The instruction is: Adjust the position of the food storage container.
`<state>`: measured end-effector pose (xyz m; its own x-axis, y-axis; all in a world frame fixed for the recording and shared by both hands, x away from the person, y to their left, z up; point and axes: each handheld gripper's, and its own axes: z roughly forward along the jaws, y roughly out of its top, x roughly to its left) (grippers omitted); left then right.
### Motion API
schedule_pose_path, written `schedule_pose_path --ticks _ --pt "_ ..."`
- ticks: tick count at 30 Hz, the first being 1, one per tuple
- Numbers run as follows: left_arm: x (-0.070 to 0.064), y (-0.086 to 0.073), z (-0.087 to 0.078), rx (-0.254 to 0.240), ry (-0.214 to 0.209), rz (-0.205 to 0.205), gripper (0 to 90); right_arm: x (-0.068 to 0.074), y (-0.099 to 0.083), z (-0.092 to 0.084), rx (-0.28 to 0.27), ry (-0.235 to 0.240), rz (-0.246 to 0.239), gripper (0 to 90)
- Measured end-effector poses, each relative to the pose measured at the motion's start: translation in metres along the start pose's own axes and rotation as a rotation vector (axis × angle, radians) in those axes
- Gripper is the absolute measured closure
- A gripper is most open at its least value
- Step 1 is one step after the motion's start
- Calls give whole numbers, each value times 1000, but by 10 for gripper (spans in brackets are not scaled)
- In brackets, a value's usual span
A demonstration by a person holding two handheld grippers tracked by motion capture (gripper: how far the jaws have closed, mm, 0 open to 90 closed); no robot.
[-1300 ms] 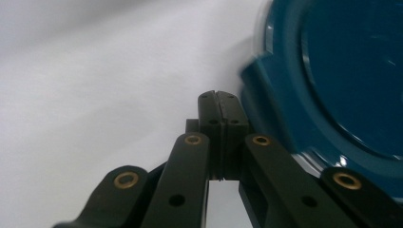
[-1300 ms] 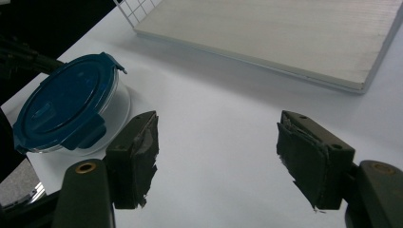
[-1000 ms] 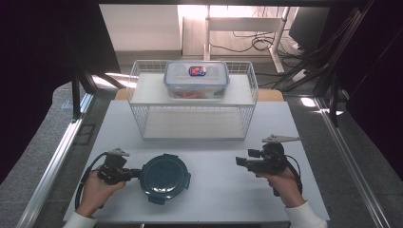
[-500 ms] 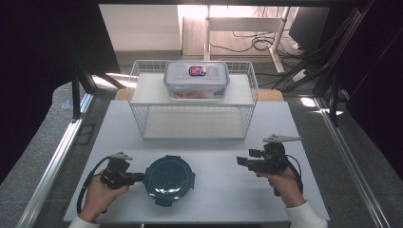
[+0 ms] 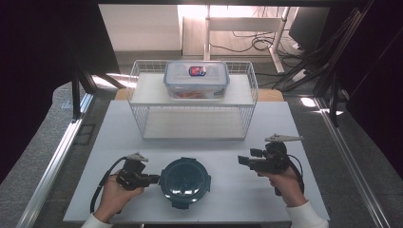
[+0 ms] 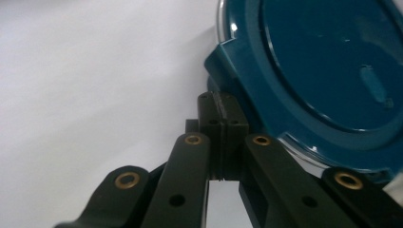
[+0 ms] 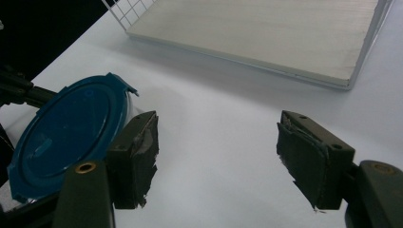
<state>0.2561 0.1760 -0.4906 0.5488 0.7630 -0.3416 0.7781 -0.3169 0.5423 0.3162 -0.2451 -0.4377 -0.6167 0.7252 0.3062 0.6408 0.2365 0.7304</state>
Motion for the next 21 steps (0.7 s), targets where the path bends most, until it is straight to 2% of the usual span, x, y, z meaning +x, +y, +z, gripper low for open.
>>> schedule_pose_path --ticks 2,6,21 --pt "-2 4 1 4 -3 15 900 0 0 -1 -1 1 2 300" --pt "-4 7 6 2 -17 5 900 -1 0 -1 -2 0 5 300" --pt "-16 3 9 9 -59 22 900 -2 0 0 4 -4 4 300"
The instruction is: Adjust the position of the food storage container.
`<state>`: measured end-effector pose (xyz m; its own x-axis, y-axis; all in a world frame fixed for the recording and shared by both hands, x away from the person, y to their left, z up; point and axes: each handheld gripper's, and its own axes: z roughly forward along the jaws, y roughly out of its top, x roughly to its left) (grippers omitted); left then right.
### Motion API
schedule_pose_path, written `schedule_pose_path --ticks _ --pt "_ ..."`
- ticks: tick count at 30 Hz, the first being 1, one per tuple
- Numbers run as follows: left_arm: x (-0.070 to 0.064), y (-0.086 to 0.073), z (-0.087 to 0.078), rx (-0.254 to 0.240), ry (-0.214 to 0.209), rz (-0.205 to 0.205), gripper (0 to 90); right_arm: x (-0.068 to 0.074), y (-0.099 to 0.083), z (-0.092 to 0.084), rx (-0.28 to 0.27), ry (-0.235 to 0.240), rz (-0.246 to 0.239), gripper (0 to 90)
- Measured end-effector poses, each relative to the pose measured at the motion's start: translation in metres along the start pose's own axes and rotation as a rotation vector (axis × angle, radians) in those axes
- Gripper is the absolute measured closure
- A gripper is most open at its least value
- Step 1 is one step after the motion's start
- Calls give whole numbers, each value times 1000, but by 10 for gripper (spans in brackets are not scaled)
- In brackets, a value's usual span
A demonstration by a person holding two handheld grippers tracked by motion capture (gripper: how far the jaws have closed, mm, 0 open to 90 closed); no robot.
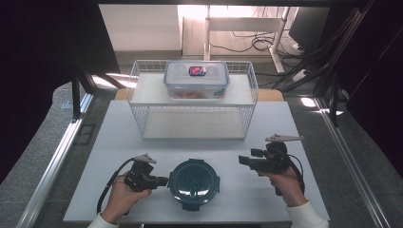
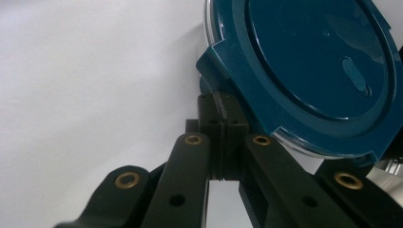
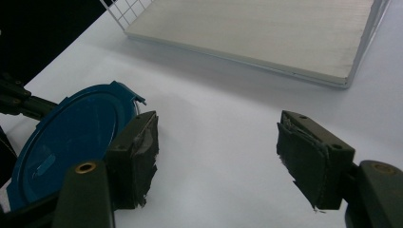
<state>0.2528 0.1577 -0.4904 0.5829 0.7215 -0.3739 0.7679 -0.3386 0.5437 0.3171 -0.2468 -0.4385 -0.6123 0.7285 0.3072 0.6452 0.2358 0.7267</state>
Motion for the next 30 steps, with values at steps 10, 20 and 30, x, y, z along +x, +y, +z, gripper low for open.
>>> schedule_pose_path --ticks 10,20,30 --pt "-3 -1 4 -7 -31 12 900 0 -1 2 5 0 2 298" --pt "4 -6 -11 -105 34 2 873 5 -4 -6 -20 11 -10 286" --pt "4 -10 -27 -193 80 -76 288 8 -23 -5 -19 21 17 244"
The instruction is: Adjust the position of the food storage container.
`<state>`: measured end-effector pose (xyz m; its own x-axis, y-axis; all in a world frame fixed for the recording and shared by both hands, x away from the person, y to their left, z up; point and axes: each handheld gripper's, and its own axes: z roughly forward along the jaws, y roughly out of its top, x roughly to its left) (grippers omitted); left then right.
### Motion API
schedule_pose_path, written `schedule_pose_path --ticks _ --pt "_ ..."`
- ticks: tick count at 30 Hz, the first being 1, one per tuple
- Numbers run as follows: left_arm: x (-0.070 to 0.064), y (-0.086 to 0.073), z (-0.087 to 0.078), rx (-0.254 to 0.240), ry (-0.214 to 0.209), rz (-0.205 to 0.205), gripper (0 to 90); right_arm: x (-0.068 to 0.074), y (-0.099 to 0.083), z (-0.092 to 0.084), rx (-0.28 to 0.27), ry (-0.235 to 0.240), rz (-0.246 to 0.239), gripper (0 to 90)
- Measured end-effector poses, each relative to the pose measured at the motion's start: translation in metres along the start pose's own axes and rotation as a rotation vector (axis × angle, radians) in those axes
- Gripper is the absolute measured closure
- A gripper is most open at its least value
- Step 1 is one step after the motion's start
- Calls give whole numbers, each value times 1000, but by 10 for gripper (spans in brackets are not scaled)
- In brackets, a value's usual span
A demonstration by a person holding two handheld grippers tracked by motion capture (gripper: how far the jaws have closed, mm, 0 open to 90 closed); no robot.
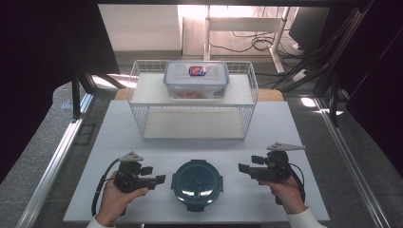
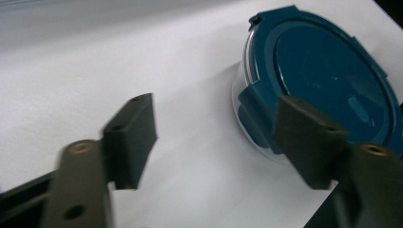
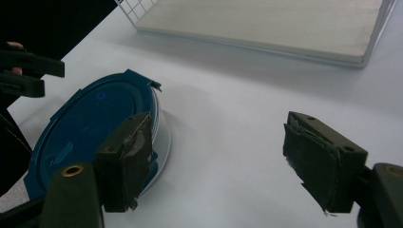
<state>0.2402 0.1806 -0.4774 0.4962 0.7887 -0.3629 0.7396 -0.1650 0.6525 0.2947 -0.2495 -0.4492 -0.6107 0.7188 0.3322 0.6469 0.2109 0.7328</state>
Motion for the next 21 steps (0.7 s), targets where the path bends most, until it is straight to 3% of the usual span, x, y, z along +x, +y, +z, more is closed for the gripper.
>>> schedule_pose_path --ticks 8,12,21 --pt "2 -3 2 -12 -1 -55 169 5 -15 -2 0 4 8 233" --pt "6 -6 6 -1 -4 -90 134 8 -19 -1 5 39 26 233" --pt "5 -6 6 -8 -8 -93 123 12 -21 5 32 37 15 223"
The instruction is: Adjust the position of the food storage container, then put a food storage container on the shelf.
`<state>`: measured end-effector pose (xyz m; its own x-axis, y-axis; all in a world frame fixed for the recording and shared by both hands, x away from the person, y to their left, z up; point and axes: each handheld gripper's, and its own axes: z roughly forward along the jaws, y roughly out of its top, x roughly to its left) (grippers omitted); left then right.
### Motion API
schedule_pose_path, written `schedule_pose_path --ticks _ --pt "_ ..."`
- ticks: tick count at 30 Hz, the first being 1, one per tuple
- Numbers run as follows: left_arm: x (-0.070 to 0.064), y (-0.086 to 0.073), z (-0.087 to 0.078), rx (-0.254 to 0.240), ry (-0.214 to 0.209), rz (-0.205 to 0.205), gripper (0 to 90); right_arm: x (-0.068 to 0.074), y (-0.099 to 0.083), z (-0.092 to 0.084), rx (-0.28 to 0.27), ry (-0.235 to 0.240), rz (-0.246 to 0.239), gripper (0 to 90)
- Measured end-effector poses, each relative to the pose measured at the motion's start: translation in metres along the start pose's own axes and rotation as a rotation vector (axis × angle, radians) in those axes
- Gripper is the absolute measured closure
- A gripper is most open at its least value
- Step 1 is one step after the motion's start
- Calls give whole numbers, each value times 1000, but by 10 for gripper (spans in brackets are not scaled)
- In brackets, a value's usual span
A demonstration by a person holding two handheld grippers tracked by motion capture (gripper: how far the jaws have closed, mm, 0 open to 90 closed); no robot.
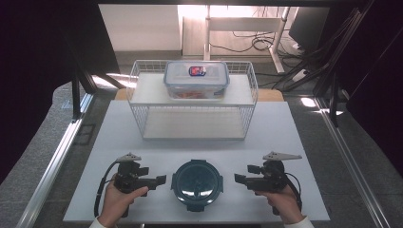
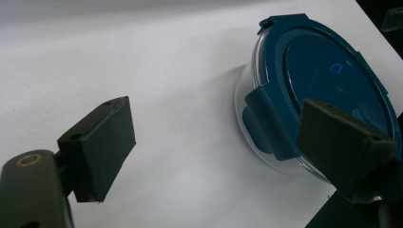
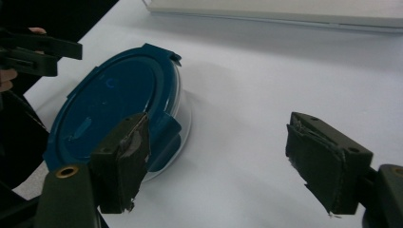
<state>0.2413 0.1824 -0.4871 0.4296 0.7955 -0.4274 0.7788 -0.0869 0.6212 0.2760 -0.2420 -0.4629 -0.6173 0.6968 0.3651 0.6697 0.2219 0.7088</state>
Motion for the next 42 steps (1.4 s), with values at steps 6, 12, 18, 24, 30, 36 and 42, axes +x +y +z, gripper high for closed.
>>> schedule_pose_path --ticks 6,12,18,24,30,36,42 --pt "-2 0 2 6 -10 -8 109 3 0 2 6 -1 6 211" --pt "-5 2 8 35 -55 -29 98 7 -1 8 17 20 24 195" --pt "-8 4 22 58 -121 -64 98 13 -3 20 33 57 53 173" --pt "-5 3 36 87 -172 -113 103 17 -5 35 56 101 116 149" --pt "-6 2 44 99 -258 -158 114 23 -10 54 94 134 176 135" --pt "-9 -2 54 140 -312 -178 159 23 -17 67 124 186 263 144" --pt "-13 -6 58 162 -367 -219 248 22 -23 70 144 233 354 239"
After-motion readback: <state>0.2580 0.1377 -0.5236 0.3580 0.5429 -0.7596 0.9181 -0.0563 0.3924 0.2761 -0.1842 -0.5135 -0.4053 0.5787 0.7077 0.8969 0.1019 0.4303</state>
